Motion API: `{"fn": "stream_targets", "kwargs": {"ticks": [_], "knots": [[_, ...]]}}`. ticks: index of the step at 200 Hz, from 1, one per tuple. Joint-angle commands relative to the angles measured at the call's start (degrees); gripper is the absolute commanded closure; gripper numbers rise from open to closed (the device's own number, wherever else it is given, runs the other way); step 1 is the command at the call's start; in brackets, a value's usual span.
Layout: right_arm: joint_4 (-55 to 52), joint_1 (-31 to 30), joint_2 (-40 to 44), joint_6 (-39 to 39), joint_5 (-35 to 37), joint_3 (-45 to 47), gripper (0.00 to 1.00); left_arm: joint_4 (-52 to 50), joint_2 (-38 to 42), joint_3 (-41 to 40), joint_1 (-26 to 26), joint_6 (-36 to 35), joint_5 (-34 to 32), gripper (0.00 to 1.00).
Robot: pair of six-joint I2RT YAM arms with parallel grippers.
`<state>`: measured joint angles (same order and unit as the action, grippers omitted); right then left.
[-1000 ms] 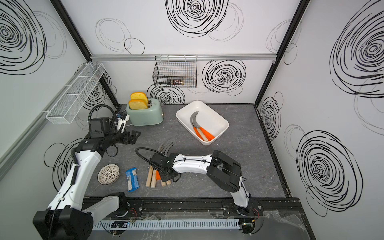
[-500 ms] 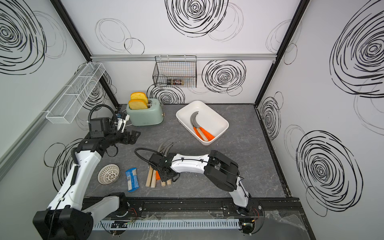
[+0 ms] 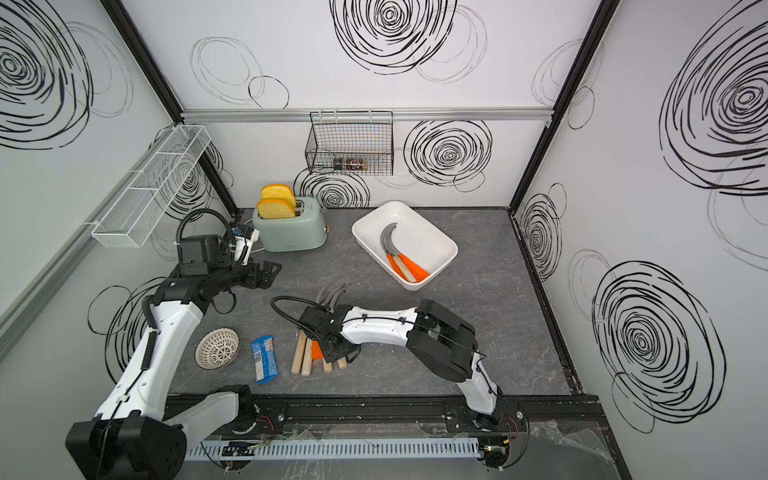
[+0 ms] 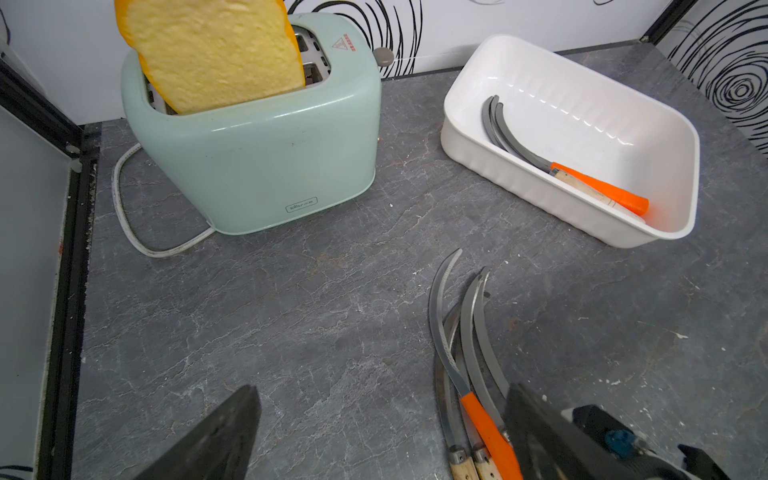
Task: Put small sickles into storage boxes
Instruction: Pick up the sickle at the center of the board.
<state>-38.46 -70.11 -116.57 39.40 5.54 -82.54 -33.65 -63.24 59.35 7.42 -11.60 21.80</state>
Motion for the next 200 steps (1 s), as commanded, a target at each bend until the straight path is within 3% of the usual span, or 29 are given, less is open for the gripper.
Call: {"fn": "stream_targets", "kwargs": {"ticks": [1, 105, 200], "knots": [[-2.3, 0.2, -1.6, -0.8, 1.0, -1.8, 0.63, 0.2, 1.0, 1.1, 0.5, -0.5, 1.2, 0.04], [-3.6, 0.3, -3.0, -1.4, 1.7, -2.5, 0.63, 0.3, 1.2, 1.1, 0.5, -0.1, 1.5, 0.04], [-3.4, 0.5, -3.2, -2.7, 1.6, -2.0, 0.74, 0.2, 1.4, 1.6, 0.5, 0.1, 1.3, 0.04]]}}
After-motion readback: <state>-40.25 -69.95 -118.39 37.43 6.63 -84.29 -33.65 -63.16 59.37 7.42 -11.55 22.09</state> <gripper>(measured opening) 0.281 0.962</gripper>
